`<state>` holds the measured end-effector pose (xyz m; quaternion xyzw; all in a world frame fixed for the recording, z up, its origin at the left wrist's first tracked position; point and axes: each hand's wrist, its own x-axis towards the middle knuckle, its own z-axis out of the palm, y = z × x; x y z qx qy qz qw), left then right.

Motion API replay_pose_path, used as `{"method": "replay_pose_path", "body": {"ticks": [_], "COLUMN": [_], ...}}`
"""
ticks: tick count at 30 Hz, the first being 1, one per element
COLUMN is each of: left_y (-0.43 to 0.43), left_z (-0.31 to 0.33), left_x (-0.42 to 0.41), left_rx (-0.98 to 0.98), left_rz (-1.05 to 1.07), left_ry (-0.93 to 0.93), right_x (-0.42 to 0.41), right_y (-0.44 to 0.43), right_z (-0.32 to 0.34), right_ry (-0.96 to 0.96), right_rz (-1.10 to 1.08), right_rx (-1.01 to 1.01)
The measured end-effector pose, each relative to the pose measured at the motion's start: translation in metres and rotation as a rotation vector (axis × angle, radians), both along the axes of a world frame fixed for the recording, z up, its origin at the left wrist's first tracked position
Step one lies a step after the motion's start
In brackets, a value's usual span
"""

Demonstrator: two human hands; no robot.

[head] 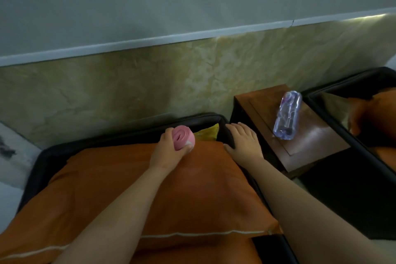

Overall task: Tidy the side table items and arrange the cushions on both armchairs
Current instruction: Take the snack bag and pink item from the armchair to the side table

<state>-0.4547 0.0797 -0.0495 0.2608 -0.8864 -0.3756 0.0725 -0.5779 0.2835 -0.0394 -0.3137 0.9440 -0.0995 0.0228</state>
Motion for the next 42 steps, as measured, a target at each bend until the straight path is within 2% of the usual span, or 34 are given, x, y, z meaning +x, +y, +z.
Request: {"method": "replay_pose_path", "body": {"ticks": [5,9,19,28,36,42], "left_y": [0.004,0.011,0.016,0.013,0.015,0.02], "left_z": [-0.027,-0.056,-0.097,-0.113,-0.114,-0.083], "left_x": [-0.034,-0.064,-0.099,-0.097,-0.096,-0.095], "left_rx": [0.042,0.159,0.363,0.517,0.5,0.377], "left_rz": [0.122,0.303,0.603,0.663,0.659,0.535], "left_ry": [-0.031,-0.016,0.095,0.21,0.207,0.091], "right_x": [-0.057,-0.102,-0.172,-0.194,-0.184,-0.182], "right_y": [-0.027,-0.041,-0.081,-0.118,-0.107,-0.087], "right_z": [-0.04,-0.078,-0.157,-0.22,-0.211,-0.154], "right_ry": [-0.039,-0.087,-0.179,-0.272,-0.077,-0.156], "right_rz": [0.079,0.152,0.289,0.344,0.248,0.24], "right_rx": [0.015,0.042,0.111,0.291,0.134,-0.015]}}
